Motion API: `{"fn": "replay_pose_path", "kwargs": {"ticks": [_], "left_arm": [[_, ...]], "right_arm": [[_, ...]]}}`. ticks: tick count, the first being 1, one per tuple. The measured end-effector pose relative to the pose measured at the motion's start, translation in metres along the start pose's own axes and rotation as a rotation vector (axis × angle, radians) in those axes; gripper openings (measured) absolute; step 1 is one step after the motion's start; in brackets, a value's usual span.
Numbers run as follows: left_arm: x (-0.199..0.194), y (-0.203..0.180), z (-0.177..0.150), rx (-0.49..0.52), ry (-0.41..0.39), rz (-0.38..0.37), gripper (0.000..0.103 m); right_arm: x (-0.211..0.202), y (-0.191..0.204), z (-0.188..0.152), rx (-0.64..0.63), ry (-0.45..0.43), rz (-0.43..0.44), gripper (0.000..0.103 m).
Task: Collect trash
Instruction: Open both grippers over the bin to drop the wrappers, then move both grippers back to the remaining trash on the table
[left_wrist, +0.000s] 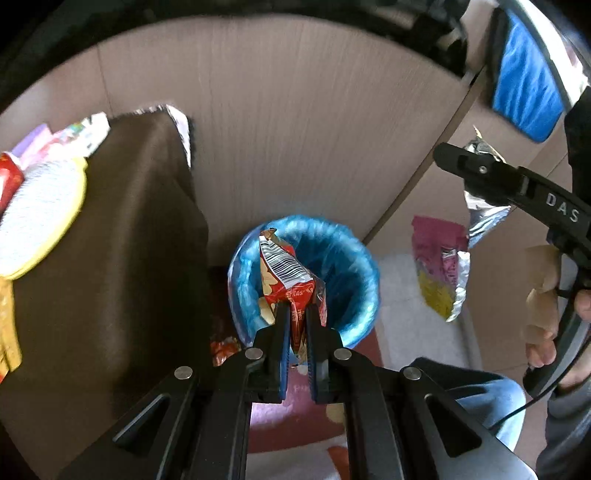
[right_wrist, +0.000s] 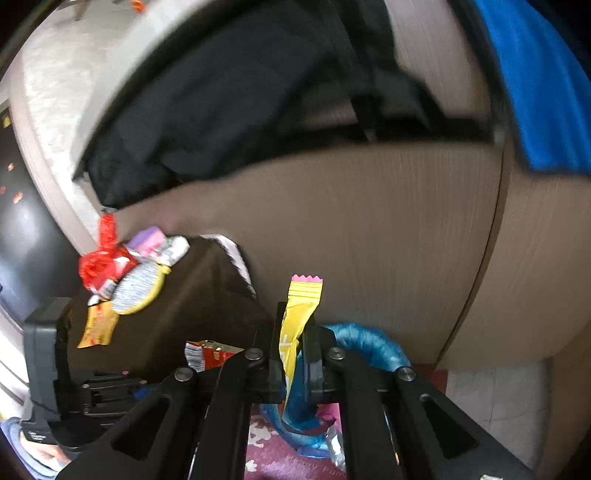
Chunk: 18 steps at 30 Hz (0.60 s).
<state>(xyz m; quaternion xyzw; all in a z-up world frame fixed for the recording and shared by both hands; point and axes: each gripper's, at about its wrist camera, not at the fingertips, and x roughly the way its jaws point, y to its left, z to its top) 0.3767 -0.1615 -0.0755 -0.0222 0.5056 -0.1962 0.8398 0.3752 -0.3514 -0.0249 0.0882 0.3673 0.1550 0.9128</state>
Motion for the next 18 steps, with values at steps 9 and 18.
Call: {"fn": "replay_pose_path", "kwargs": {"ticks": [9,18], "left_arm": [[0.06,-0.008,0.022,0.041,0.132,-0.027,0.009],[0.079,-0.004,0.026,0.013,0.148,-0.056,0.033]], "right_arm": [[0.067,-0.024,-0.016,0.053,0.081,-0.003,0.006],[0.097,-0.027,-0.037,0.027,0.148,0.001,0.022]]}}
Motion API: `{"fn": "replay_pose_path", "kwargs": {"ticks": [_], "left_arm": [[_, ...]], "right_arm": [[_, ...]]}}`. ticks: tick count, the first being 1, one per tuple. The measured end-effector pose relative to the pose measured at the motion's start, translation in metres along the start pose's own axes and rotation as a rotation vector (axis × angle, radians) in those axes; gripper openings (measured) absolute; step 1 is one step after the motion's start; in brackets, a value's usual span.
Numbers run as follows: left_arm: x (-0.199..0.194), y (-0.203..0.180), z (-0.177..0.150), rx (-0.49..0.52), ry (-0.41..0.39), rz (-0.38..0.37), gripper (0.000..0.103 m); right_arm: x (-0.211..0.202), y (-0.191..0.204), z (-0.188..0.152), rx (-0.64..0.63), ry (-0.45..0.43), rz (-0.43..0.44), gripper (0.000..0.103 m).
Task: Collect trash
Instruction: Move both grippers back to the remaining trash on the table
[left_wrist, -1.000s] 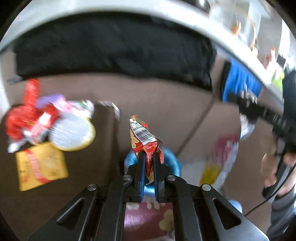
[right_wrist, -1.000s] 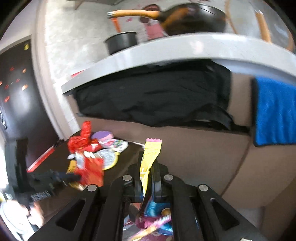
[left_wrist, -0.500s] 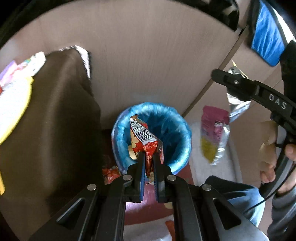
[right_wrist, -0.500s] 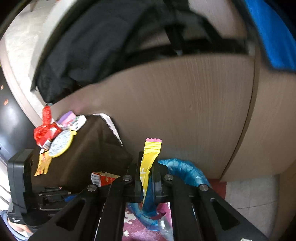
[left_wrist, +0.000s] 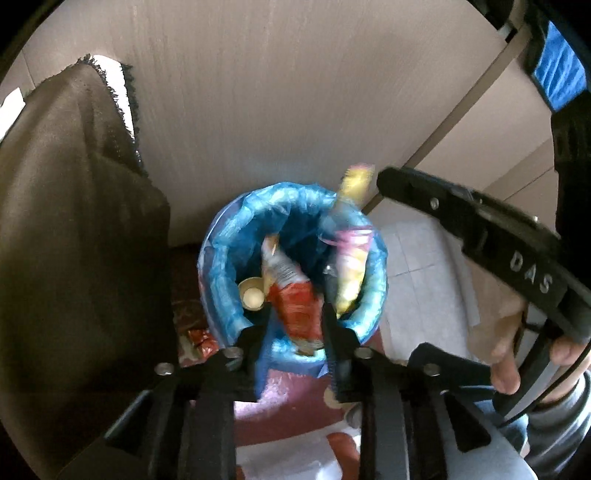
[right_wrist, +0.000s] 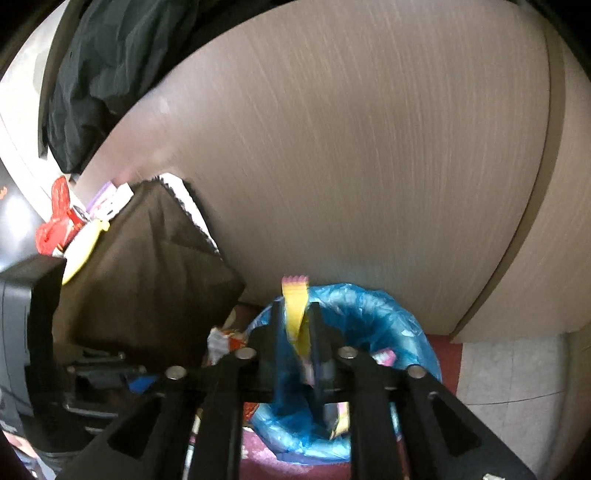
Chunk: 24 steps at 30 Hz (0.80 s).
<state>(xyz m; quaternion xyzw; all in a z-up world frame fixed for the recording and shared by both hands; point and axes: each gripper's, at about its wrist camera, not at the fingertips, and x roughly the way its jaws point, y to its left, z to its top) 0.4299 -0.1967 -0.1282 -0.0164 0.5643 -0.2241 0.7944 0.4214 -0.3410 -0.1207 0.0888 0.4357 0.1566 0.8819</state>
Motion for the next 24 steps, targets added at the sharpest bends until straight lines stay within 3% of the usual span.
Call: {"fn": "replay_pose_path", "kwargs": {"ticks": [7,10,14,17,19,24], "left_arm": [[-0.032,0.01,-0.007,-0.036,-0.073,-0.07,0.035],[-0.074,0.01,-0.011,-0.014,-0.17,-0.086,0.035],[-0.14,0.027,-0.022,0.002,-0.319,-0.02,0.036],[-0.188,0.055,-0.032,-0.031,-0.425,0.055,0.037],[-0.221,0.085,-0.046,-0.067,-0.497,0.125,0.038],[-0.255,0.157,-0.077,-0.189,-0.542,0.208,0.039]], "right_arm": [[-0.013,-0.003,0.001,0.013,-0.013,-0.034,0.025],[-0.027,0.01,0.007,-0.022,-0.03,-0.06,0.025],[-0.051,0.046,0.018,-0.105,-0.075,-0.055,0.025],[-0.066,0.087,0.03,-0.168,-0.115,-0.003,0.025],[-0.069,0.119,0.039,-0.19,-0.121,0.077,0.025],[-0.046,0.181,0.053,-0.196,-0.073,0.252,0.025]]}}
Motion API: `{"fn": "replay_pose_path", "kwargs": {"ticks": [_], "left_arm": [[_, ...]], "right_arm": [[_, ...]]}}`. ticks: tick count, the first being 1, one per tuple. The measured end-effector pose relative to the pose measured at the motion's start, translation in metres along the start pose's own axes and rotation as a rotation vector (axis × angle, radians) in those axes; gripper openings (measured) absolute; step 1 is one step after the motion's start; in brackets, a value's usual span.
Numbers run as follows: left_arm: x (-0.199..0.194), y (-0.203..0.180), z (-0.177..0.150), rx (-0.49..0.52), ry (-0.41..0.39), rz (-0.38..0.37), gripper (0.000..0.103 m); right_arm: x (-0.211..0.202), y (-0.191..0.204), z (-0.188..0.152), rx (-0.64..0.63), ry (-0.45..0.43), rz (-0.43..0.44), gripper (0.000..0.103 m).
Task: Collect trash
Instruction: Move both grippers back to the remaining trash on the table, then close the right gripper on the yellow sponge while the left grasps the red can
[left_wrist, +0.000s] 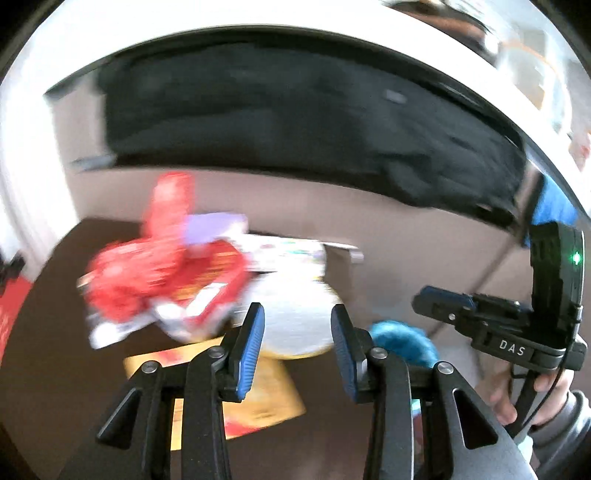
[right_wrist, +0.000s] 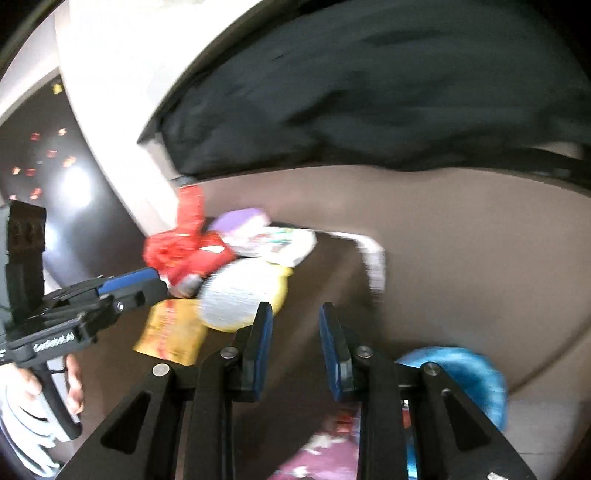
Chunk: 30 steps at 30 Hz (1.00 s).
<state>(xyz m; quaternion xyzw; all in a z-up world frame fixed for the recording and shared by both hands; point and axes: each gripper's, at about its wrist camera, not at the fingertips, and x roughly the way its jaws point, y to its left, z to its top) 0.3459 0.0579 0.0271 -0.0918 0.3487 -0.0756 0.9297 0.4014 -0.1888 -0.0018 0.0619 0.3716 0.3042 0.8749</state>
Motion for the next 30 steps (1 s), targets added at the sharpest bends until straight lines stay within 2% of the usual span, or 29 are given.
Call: {"fn": "replay_pose_path", "kwargs": {"ticks": [2,4,8,13,15,19,23,24,26,28,30], "left_arm": [[-0.002,0.034,-0.008,-0.04,0.015,0.036,0.039],[-0.002,0.052,-0.025,-0.047,0.028,0.05,0.039],[0.008,0.078,-0.048,-0.06,0.06,0.027,0.039],[0.023,0.088,-0.057,-0.076,0.07,0.008,0.039],[0.025,0.094,-0.058,-0.094,0.065,-0.002,0.039],[0.027,0.105,-0.056,-0.121,0.047,0.004,0.039],[0.029,0.112,-0.055,-0.148,0.045,-0.002,0.039],[0.029,0.113,-0.055,-0.149,0.044,-0.003,0.039],[0.029,0.115,-0.054,-0.146,0.039,0.003,0.04],[0.027,0.116,-0.054,-0.141,0.029,0.006,0.04],[0.025,0.117,-0.051,-0.137,0.014,0.003,0.04]], "right_arm": [[0.022,0.016,0.002,-0.01,0.028,0.028,0.025],[0.044,0.025,0.005,0.001,0.06,0.057,0.025],[0.08,0.025,0.007,0.075,0.101,0.099,0.026],[0.103,0.014,0.0,0.125,0.12,0.006,0.026],[0.108,0.006,-0.004,0.186,0.134,0.006,0.028],[0.114,-0.005,-0.012,0.339,0.151,0.149,0.033],[0.127,-0.009,-0.006,0.403,0.156,0.209,0.032],[0.13,-0.011,-0.004,0.417,0.157,0.223,0.029],[0.135,-0.008,-0.001,0.404,0.161,0.231,0.017],[0.131,0.004,0.003,0.331,0.135,0.23,0.012],[0.117,0.022,0.007,0.223,0.094,0.187,0.01]]}}
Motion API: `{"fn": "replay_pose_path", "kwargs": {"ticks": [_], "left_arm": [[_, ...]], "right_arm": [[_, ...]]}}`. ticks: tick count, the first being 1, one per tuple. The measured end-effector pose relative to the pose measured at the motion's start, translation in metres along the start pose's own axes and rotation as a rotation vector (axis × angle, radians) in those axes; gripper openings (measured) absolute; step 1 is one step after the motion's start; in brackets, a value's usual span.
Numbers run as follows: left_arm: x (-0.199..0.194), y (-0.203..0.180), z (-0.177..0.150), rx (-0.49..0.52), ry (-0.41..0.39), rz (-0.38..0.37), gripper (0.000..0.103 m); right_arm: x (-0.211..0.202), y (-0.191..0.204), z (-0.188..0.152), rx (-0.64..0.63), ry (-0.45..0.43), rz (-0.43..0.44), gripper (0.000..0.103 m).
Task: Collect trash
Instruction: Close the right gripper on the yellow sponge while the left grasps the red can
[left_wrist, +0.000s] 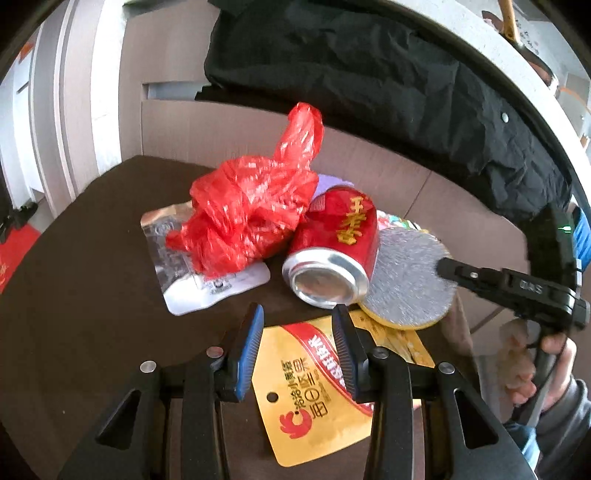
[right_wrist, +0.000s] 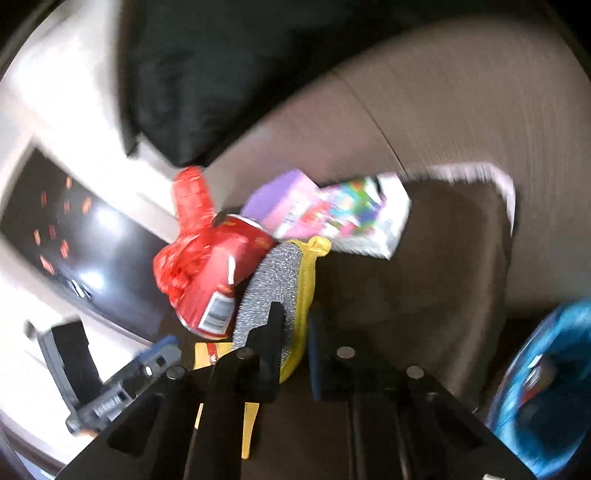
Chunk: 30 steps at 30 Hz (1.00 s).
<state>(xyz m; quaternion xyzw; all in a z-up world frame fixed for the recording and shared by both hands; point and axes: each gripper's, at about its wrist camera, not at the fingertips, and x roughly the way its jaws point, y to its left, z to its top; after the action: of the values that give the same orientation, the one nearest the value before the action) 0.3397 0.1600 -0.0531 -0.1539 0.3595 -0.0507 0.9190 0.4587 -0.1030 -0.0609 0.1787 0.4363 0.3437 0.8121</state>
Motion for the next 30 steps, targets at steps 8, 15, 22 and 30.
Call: {"fn": "replay_pose_path", "kwargs": {"ticks": [8,15,22,30], "left_arm": [[0.009,-0.042,0.026,0.116,-0.034,0.002,0.044],[0.058,-0.073,0.056,0.244,0.051,0.165,0.055],[0.083,-0.06,0.074,0.155,0.1,0.149,0.066],[0.098,-0.034,0.087,0.05,0.146,0.116,0.072]], "right_arm": [[-0.053,0.053,0.006,-0.27,-0.118,-0.245,0.01],[-0.072,0.06,0.003,-0.36,-0.123,-0.403,0.01],[-0.071,0.062,-0.01,-0.386,-0.119,-0.432,0.01],[-0.059,0.072,-0.013,-0.412,-0.093,-0.436,0.01]]}}
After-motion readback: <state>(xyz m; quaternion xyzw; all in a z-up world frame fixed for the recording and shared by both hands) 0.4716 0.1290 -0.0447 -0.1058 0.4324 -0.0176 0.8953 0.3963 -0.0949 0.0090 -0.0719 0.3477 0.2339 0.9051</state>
